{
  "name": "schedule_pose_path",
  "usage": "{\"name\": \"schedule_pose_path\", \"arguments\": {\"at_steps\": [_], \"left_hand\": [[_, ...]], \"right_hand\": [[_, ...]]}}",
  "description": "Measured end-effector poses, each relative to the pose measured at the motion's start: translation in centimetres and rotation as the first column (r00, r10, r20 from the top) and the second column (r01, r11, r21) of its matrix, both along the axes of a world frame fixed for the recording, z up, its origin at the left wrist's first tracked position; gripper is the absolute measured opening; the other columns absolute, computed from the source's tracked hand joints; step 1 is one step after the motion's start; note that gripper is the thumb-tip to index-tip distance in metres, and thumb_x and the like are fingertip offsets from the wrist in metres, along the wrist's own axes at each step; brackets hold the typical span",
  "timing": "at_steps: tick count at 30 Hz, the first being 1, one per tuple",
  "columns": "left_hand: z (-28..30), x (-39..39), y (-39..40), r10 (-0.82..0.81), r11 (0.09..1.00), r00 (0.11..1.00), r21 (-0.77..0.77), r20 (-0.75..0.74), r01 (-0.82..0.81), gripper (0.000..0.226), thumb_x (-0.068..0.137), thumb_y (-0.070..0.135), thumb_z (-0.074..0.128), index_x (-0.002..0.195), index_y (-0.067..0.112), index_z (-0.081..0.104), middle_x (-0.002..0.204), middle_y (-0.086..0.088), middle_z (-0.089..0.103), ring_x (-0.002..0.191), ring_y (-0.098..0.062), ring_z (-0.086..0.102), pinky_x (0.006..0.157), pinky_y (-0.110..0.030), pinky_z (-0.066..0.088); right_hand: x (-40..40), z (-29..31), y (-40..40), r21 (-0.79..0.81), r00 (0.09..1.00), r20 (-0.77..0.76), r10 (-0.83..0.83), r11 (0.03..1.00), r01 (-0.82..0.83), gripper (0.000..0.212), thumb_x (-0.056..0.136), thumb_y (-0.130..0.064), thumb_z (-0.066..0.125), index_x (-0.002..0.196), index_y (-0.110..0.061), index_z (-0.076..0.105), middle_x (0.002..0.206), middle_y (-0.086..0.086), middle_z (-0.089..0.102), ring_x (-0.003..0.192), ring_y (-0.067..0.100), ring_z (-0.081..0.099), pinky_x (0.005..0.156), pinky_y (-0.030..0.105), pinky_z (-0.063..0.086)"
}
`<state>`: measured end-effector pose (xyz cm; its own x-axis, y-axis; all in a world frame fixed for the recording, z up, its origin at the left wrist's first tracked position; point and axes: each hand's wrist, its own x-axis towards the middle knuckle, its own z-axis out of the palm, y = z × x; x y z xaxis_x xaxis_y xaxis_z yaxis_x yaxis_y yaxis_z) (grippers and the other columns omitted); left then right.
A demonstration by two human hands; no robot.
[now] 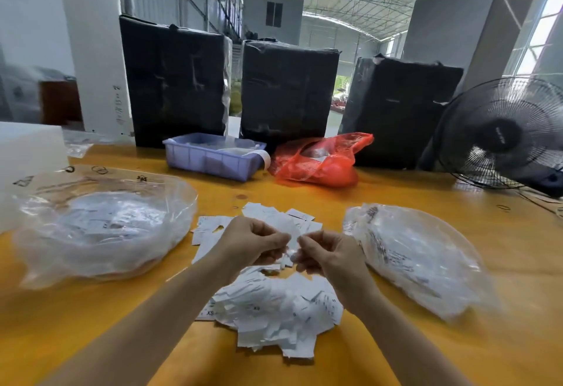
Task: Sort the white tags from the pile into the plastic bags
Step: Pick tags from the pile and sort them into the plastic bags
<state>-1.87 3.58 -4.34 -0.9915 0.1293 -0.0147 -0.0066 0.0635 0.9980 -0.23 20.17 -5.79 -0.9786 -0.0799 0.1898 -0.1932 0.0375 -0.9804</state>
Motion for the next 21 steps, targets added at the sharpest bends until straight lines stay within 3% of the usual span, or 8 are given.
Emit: {"name": "schedule_pose_path", "arguments": {"at_steps": [4, 6, 8, 11, 13, 17, 21], "left_hand": [[-0.2, -0.1, -0.2, 0.054, 0.998, 0.999, -0.017, -0.008, -0.054, 0.014, 0.083, 0.013, 0.071, 0.073, 0.003, 0.069, 0.067, -0.011, 0.071, 0.052, -0.009, 0.064, 0.049, -0.017, 0.05], [-0.1, -0.2, -0.4, 0.043, 0.999, 0.999, -0.007, 0.002, -0.043, 0.017, 0.087, 0.014, 0.066, 0.076, 0.001, 0.069, 0.074, -0.013, 0.072, 0.054, -0.01, 0.065, 0.05, -0.017, 0.05], [0.0, -0.2, -0.4, 0.012, 1.0, 1.0, 0.006, 0.014, -0.012, 0.015, 0.088, 0.013, 0.064, 0.082, 0.0, 0.07, 0.08, -0.013, 0.073, 0.057, -0.01, 0.066, 0.052, -0.016, 0.05], [0.2, 0.0, -0.5, -0.05, 0.999, 0.998, 0.009, 0.026, 0.05, 0.007, 0.084, 0.008, 0.068, 0.088, 0.002, 0.07, 0.076, -0.01, 0.071, 0.054, -0.009, 0.062, 0.051, -0.017, 0.049], [0.2, 0.0, -0.7, -0.09, 0.994, 0.996, -0.058, 0.013, 0.09, 0.006, 0.081, 0.005, 0.071, 0.087, 0.004, 0.07, 0.07, -0.009, 0.069, 0.05, -0.008, 0.058, 0.05, -0.016, 0.047], [0.5, 0.0, -1.2, -0.089, 0.986, 0.996, -0.146, -0.009, 0.086, 0.022, 0.074, 0.0, 0.077, 0.094, 0.006, 0.068, 0.069, -0.01, 0.071, 0.048, -0.008, 0.056, 0.05, -0.015, 0.046], [0.5, -0.1, -1.4, -0.065, 0.985, 0.998, -0.159, -0.01, 0.063, 0.034, 0.07, -0.002, 0.079, 0.1, 0.003, 0.065, 0.073, -0.013, 0.072, 0.051, -0.01, 0.061, 0.052, -0.016, 0.048]], "right_hand": [[-0.2, -0.1, -0.2, -0.022, 1.0, 0.009, -0.025, 0.999, 0.025, 0.02, 0.093, -0.025, 0.056, 0.091, -0.007, 0.064, 0.078, 0.009, 0.073, 0.062, 0.017, 0.067, 0.057, 0.024, 0.05], [-0.5, -0.2, 0.1, -0.016, 1.0, 0.017, -0.009, 1.0, 0.009, 0.035, 0.081, -0.039, 0.061, 0.104, -0.013, 0.062, 0.089, 0.003, 0.072, 0.074, 0.016, 0.07, 0.061, 0.022, 0.053], [-0.7, -0.1, 0.4, -0.075, 0.988, 0.104, 0.11, 0.992, -0.102, 0.056, 0.068, -0.045, 0.069, 0.116, -0.017, 0.057, 0.099, 0.001, 0.071, 0.086, 0.02, 0.071, 0.068, 0.027, 0.055], [-0.5, 0.1, 0.2, -0.26, 0.906, 0.287, 0.313, 0.935, -0.241, 0.062, 0.064, -0.052, 0.069, 0.111, -0.015, 0.055, 0.101, 0.012, 0.073, 0.09, 0.032, 0.07, 0.069, 0.033, 0.058], [-0.6, 0.1, 0.1, -0.321, 0.889, 0.329, 0.319, 0.923, -0.212, 0.061, 0.064, -0.046, 0.072, 0.108, -0.008, 0.055, 0.094, 0.017, 0.073, 0.082, 0.03, 0.071, 0.065, 0.031, 0.057], [-0.9, -0.1, 0.5, -0.335, 0.939, 0.296, 0.174, 0.94, -0.069, 0.057, 0.055, -0.009, 0.078, 0.109, -0.005, 0.059, 0.074, 0.008, 0.071, 0.061, 0.016, 0.066, 0.054, 0.021, 0.051], [-0.9, 0.3, 1.0, -0.291, 0.949, 0.261, 0.177, 0.952, -0.098, 0.046, 0.059, -0.011, 0.075, 0.104, -0.007, 0.065, 0.071, 0.003, 0.067, 0.062, 0.012, 0.063, 0.056, 0.021, 0.05]]}}
